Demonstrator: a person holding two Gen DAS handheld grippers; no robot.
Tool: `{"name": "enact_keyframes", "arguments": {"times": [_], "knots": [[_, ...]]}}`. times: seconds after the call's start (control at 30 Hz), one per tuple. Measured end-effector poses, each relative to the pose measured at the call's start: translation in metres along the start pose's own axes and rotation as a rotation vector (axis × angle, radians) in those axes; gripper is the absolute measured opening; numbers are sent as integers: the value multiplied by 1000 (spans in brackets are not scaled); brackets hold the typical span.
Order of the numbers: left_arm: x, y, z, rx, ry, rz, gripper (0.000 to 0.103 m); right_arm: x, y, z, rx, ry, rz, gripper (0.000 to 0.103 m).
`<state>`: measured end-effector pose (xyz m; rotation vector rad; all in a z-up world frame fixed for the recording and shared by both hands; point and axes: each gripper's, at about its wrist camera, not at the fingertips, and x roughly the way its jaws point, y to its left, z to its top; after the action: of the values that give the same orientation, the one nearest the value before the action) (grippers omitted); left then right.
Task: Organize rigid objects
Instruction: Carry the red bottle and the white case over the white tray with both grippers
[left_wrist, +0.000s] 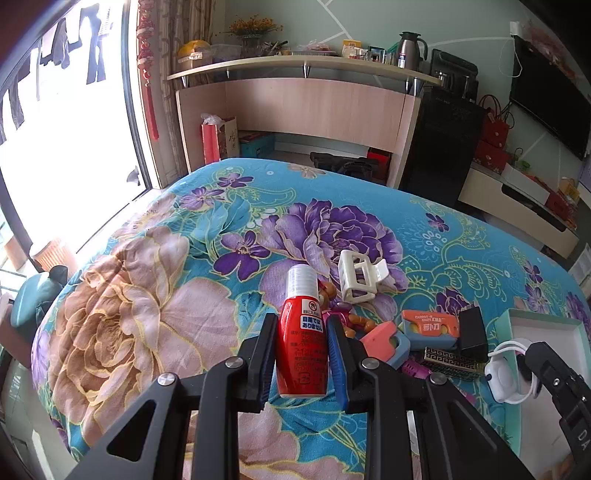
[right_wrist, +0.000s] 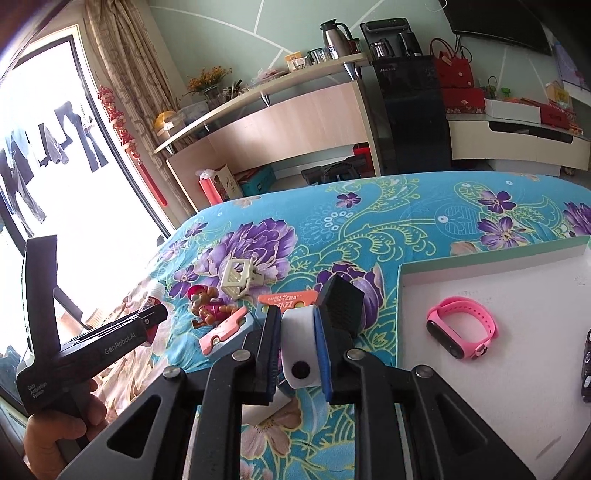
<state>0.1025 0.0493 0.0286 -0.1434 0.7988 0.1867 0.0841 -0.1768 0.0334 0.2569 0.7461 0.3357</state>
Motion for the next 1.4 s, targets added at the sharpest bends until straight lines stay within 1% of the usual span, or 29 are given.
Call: {"name": "enact_keyframes", "arguments": {"times": [0.13,0.27,0.37,0.47,0.6,0.7,0.8,0.9,0.97,1.07,1.13,1.23,1.4], "knots": [[-8,-12,1,22,-16,-28,28,-3,-5,2,14,-10,-11,19],[-15,-36,-1,68,-26,-76,28,-14,-17,5,36,-45,-36,19],[-17,-57,-6,117,-21,-104,28,-28,-36,8,63,-77,-94,19],[-19,-74,-10,150,-16,-137,28,-41,-63,9,108,-97,-161,19],[-22,-102,-18,208,-12,-189,28,-57,-97,8,171,-115,-269,19],[-25,-129,-26,250,1,-252,28,-66,-115,5,228,-131,-294,19],[-28,-162,-37,310,11,-322,28,-73,-122,4,215,-136,-360,19],[-27,-190,-50,359,32,-374,28,-80,-133,1,227,-143,-402,19],[-27,-203,-58,387,51,-391,28,-87,-142,-1,246,-151,-426,19],[-26,-219,-68,429,54,-403,28,-93,-151,-4,265,-151,-471,19],[-22,-227,-74,450,60,-406,28,-94,-156,-6,283,-150,-469,19],[-14,-234,-81,460,78,-416,28,-95,-155,-6,273,-148,-484,19],[-14,-243,-89,502,57,-412,28,-94,-157,-7,273,-138,-488,19]]}}
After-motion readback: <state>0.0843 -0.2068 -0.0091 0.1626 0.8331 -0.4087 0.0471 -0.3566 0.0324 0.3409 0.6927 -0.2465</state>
